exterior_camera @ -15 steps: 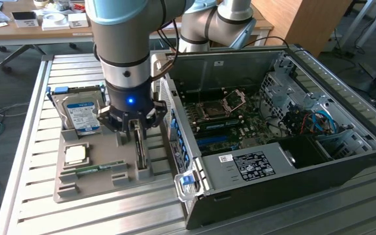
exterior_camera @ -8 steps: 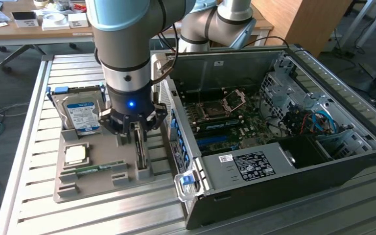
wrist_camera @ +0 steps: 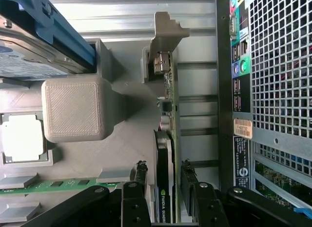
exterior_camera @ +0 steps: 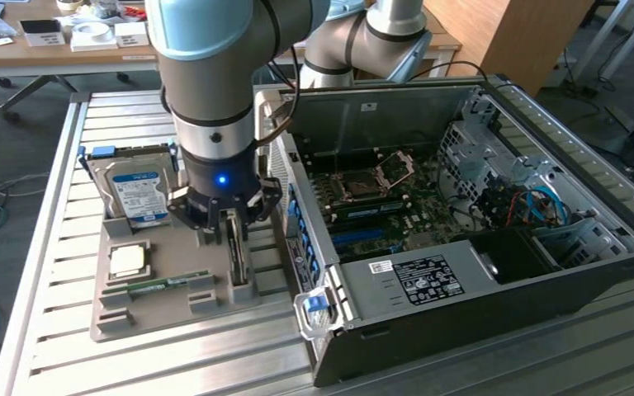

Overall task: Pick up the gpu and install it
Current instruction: 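Pick up the gpu and move the gpu toward the slot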

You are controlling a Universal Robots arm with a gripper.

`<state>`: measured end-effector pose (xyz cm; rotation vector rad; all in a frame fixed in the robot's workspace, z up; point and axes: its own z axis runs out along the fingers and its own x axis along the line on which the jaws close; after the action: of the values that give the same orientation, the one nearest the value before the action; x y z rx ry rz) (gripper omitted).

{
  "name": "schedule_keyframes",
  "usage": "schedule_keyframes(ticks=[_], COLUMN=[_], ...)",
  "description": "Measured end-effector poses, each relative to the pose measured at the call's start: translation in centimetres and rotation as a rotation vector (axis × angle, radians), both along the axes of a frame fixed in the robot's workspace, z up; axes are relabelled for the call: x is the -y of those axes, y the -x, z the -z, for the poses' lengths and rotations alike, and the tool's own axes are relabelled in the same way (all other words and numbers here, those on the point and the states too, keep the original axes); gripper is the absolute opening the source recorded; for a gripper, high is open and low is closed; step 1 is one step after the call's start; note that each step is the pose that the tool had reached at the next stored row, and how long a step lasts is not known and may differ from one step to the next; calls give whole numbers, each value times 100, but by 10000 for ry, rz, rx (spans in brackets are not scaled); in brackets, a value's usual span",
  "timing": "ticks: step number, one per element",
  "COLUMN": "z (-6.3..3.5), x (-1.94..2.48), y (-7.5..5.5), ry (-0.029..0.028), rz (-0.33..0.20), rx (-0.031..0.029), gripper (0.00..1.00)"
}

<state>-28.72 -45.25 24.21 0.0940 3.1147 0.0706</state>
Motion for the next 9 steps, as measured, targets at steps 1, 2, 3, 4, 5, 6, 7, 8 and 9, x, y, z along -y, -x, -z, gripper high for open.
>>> schedule_keyframes(ticks=[1, 2, 3, 4, 5, 6, 7, 8, 9], z=[9, 17, 23, 26, 29, 31, 34, 39, 45], x=[0, 0, 0, 0, 0, 0, 0, 0, 0], y=[0, 0, 0, -1, -3, -5, -5, -6, -8], ry=[0, 0, 0, 1, 1, 2, 1, 0, -1], rz=[-1, -1, 0, 0, 0, 0, 0, 0, -1], rx=[0, -1, 0, -1, -2, -3, -2, 0, 1], gripper=[42, 42, 42, 42, 42, 42, 42, 42, 42])
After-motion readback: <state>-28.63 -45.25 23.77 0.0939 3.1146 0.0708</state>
